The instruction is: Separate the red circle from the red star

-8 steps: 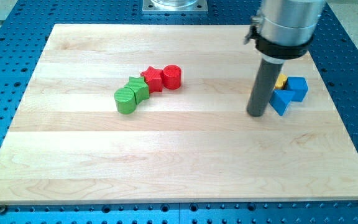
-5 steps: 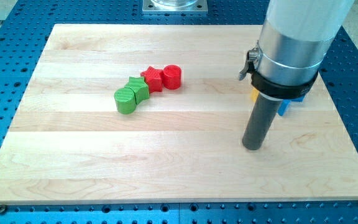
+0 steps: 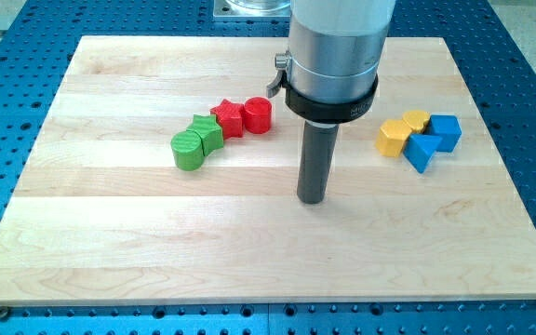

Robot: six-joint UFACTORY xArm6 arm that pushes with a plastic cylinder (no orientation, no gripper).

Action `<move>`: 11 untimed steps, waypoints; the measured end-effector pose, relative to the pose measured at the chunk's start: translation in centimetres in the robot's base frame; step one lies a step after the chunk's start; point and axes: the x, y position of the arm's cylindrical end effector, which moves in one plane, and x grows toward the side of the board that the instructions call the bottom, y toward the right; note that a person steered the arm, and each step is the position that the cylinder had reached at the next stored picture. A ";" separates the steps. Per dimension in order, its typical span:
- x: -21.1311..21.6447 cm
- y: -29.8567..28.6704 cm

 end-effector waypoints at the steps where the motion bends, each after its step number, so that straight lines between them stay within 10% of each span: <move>1: -3.1 0.1; 4: -12.7 -0.7; 11: -9.2 -18.8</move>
